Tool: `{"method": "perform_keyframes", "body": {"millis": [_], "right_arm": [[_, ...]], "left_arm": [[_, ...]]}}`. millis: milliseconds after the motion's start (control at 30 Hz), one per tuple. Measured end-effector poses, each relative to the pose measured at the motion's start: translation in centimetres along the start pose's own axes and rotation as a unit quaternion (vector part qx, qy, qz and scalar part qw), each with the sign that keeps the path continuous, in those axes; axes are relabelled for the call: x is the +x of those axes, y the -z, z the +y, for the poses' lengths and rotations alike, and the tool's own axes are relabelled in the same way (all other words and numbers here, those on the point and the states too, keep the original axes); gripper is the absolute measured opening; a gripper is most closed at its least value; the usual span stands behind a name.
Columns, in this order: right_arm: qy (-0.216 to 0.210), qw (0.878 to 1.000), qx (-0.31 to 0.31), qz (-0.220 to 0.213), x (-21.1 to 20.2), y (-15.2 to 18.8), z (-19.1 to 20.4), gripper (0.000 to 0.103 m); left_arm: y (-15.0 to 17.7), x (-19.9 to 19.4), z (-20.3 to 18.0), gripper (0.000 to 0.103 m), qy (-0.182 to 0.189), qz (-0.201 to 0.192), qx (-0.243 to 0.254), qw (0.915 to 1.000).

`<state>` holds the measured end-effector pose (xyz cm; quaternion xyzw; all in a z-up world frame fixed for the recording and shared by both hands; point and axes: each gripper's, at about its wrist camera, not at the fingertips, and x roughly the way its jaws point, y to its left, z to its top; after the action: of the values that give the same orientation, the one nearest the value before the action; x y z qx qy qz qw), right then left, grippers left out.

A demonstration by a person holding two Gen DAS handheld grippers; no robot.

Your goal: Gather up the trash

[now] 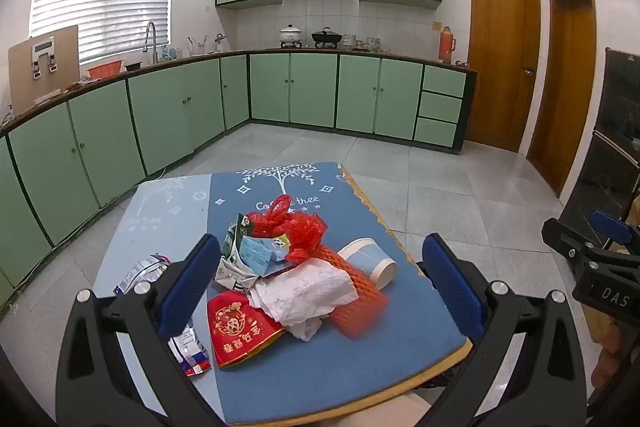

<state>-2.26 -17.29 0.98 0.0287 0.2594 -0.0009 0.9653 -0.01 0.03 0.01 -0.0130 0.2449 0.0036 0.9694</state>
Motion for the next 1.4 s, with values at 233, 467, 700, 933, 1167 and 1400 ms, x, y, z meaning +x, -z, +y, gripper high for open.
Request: {"method": "perform_keyframes", "body": {"millis": [233, 467, 700, 933, 1167, 1400], "right_arm": [[0.000, 1.000, -0.001, 0.001, 0.04, -0.03, -0.02, 0.097], [0.000, 1.000, -0.001, 0.000, -0.01, -0.06, -0.03, 0.097], [0.000, 1.000, -0.001, 0.000, 0.03, 0.03, -0.05, 0.097], [0.000, 1.000, 0.000, 0.000, 0.02, 0.04, -0.04, 0.097], [0.000, 1.000, 0.000, 0.000, 0.03, 0.04, -0.07, 0.097], [0.000, 1.000, 0.000, 0.000, 0.02, 0.03, -0.11, 0.097]], "left_arm": [[-0.02, 0.05, 0.04, 0.098, 0.000, 0.001, 0.001, 1.0000], [-0.31, -0.20, 0.31, 0.098, -0.002, -0.002, 0.002, 1.0000], [-0.41, -0.43, 0.31, 0.098, -0.003, -0.003, 0.002, 1.0000], [-0.29, -0.26, 0.01, 0.098, -0.003, -0.005, 0.002, 1.0000], [-0.28, -0.30, 0.01, 0.098, -0.004, -0.006, 0.003, 1.0000], [-0.29, -0.31, 0.00, 0.098, -0.004, -0.006, 0.003, 1.0000]]}}
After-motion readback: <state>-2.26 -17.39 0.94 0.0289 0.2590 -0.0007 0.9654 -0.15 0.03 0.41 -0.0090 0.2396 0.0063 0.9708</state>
